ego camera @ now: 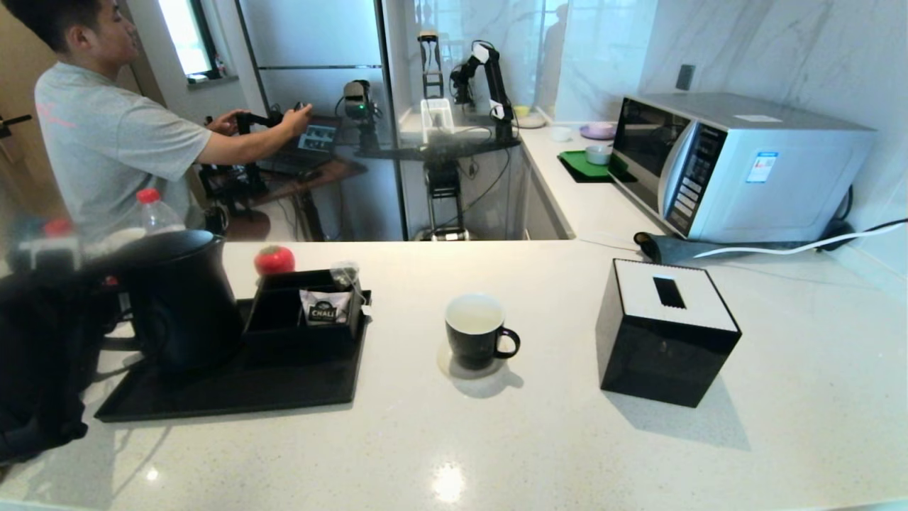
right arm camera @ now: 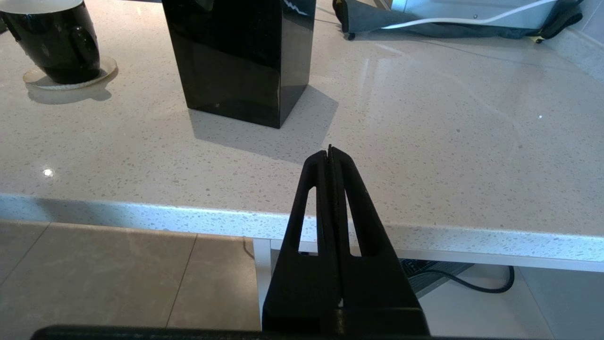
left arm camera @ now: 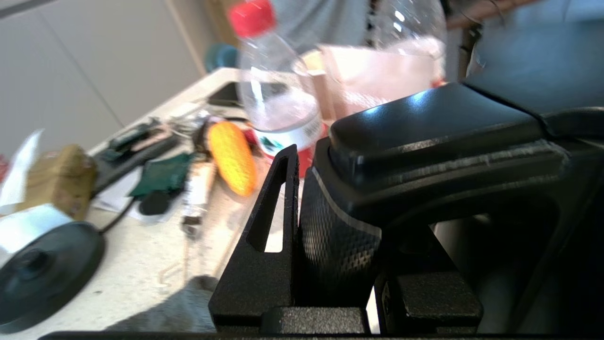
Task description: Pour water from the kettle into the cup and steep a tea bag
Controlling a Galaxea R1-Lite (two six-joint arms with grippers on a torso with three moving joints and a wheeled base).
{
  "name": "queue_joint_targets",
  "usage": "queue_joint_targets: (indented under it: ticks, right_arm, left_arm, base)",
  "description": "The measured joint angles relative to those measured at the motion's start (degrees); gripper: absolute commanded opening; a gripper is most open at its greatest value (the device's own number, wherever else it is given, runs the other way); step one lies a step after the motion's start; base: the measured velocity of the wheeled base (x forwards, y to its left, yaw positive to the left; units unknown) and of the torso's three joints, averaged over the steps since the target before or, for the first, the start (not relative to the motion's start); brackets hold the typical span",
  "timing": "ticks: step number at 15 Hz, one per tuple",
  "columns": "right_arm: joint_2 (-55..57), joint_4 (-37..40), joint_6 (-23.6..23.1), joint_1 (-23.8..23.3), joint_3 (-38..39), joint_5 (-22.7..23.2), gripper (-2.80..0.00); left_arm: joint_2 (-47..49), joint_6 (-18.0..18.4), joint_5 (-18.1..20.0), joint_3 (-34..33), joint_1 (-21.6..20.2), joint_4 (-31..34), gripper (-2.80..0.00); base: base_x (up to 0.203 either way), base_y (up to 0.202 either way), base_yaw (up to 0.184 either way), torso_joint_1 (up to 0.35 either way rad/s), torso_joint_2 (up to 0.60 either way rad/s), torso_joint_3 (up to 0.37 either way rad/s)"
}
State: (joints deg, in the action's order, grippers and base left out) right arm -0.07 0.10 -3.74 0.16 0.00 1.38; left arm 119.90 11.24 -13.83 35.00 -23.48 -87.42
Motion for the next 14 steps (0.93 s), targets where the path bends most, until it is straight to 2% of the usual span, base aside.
queue_joint_targets:
  ticks: [12, 13, 14]
  right_arm:
    - [0.0, 0.0, 0.0, 0.0, 0.0, 0.0, -2.8]
    - [0.0, 0.0, 0.02, 0.0, 0.0, 0.0, -2.8]
    - [0.0, 0.0, 0.01, 0.0, 0.0, 0.0, -2.8]
  left_arm:
    - [1.82, -0.39, 0.23, -0.63, 0.35, 0.24, -2.8]
    - [1.82, -0.39, 0.23, -0.63, 0.33, 0.24, -1.62]
    - [1.82, -0.39, 0.23, -0.63, 0.3, 0.21, 0.0]
  base:
    - [0.0, 0.0, 0.0, 0.0, 0.0, 0.0]
    - [0.0, 0.0, 0.0, 0.0, 0.0, 0.0]
    - [0.0, 0.0, 0.0, 0.0, 0.0, 0.0]
